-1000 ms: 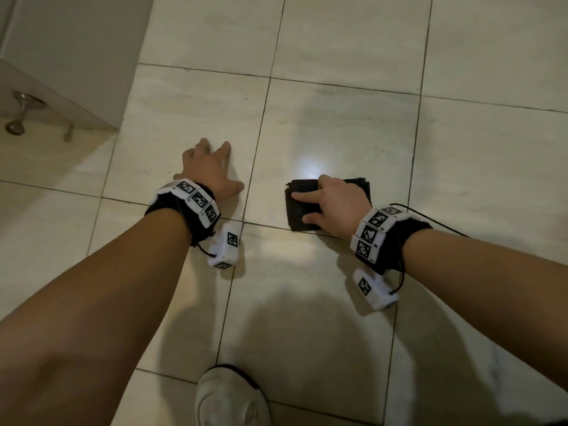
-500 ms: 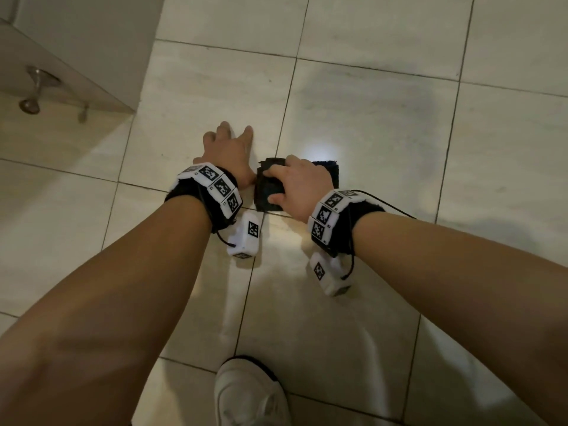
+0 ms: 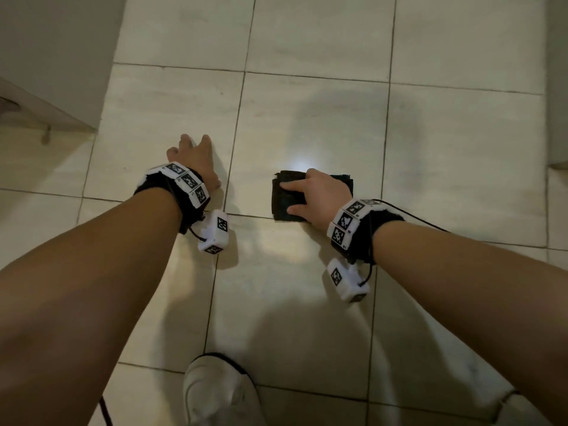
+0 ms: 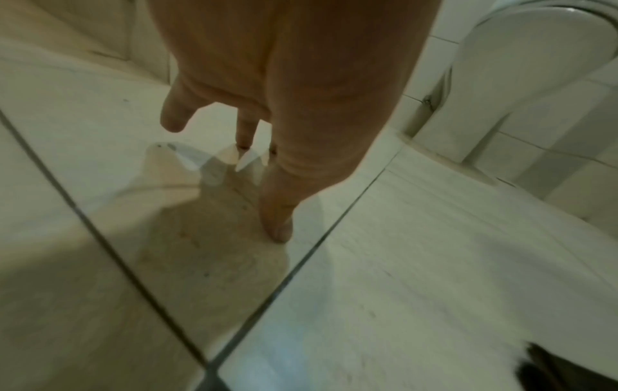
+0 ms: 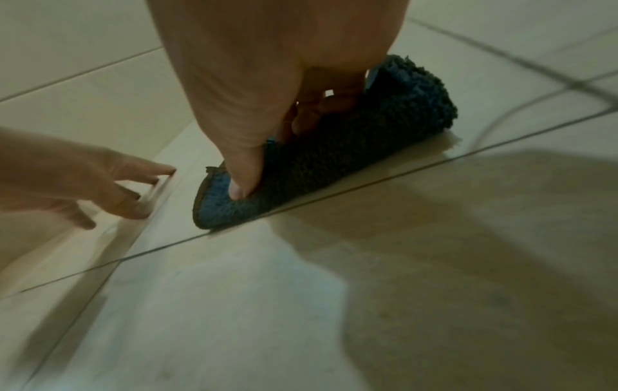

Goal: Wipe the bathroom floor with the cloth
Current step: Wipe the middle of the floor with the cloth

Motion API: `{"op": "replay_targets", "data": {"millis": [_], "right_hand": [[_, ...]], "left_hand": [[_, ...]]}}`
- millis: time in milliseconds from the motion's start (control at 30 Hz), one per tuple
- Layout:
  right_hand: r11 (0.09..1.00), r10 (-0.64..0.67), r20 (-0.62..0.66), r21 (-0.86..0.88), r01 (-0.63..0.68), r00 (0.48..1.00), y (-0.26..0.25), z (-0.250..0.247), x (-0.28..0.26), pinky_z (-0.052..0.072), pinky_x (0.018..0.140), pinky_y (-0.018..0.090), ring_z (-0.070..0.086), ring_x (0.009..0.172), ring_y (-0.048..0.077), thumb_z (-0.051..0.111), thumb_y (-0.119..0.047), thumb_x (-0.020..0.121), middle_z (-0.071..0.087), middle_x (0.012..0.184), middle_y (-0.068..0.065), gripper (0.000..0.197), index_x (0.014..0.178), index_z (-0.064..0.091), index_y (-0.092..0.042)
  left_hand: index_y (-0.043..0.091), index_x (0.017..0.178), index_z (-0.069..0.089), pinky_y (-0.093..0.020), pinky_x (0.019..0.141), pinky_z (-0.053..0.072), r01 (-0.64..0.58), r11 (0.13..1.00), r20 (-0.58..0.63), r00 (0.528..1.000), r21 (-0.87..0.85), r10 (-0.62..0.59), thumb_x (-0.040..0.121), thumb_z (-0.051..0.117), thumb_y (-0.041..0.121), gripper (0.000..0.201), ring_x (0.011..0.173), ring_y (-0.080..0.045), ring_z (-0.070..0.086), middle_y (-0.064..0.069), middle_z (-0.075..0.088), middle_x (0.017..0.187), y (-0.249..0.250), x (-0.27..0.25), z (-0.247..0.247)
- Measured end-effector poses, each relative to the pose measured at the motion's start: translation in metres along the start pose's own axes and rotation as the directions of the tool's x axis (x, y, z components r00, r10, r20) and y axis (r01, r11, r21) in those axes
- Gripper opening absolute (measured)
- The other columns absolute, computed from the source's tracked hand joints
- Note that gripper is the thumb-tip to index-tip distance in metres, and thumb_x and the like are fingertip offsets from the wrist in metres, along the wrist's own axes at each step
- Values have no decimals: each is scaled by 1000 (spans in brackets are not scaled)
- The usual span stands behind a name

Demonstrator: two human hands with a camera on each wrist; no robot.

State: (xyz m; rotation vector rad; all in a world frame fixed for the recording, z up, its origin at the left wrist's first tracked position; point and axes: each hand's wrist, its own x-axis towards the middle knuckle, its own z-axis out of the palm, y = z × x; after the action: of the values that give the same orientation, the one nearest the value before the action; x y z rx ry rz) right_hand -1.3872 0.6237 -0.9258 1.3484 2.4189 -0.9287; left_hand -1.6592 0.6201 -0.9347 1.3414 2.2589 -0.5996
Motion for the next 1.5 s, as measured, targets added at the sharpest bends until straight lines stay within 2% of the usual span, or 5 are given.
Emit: {"op": "replay_targets", "data": {"millis": [200, 367, 667, 1133, 1500], "right_hand": [[997, 80, -25, 23, -80, 996, 57, -14, -36, 42, 81, 31, 53, 113, 20, 64, -48, 91, 51, 121, 0, 55, 142, 46, -45], [992, 127, -42, 28, -126, 991, 86, -18, -52, 39, 79, 29, 52, 111, 19, 63, -49, 91, 44, 108, -6, 55, 142, 45, -46], [990, 138, -40, 5, -138, 990, 94, -19, -58, 46, 85, 34, 53, 108, 19, 61, -48, 92, 42, 104, -7, 53, 142, 46, -44], [998, 57, -15, -19, -57, 998, 21, -8, -16, 47, 91, 37, 53, 113, 21, 62, -47, 93, 51, 120, 1, 53, 143, 46, -43], [991, -77, -16, -110, 75, 997, -59, 17, 38, 45, 87, 36, 53, 113, 23, 57, -46, 95, 51, 123, 3, 54, 147, 41, -40]], "left_hand": [[28, 150, 16, -58, 106, 37, 39, 999, 39, 998, 31, -40, 78, 72, 26, 92, 131, -50, 30, -13, 14, 156, 15, -7, -9], [28, 125, 32, -62, 92, 43, 24, 999, -31, 999, 38, -22, 76, 63, 20, 59, 108, -47, 46, -18, 37, 130, 16, -7, -3], [26, 138, 41, -52, 102, 37, -17, 997, -108, 994, -71, 9, 91, 53, 22, 49, 132, -42, 37, -15, 32, 149, 11, -21, 3], [32, 151, 22, -53, 112, 32, -28, 988, -45, 999, -150, 21, 80, 77, 25, 89, 143, -45, 12, -8, 13, 158, -5, -17, 1], [40, 149, 20, -72, 102, 28, -79, 972, -44, 997, -221, 71, 77, 79, 34, 93, 146, -37, 5, 1, 4, 161, -16, -17, 3]]}}
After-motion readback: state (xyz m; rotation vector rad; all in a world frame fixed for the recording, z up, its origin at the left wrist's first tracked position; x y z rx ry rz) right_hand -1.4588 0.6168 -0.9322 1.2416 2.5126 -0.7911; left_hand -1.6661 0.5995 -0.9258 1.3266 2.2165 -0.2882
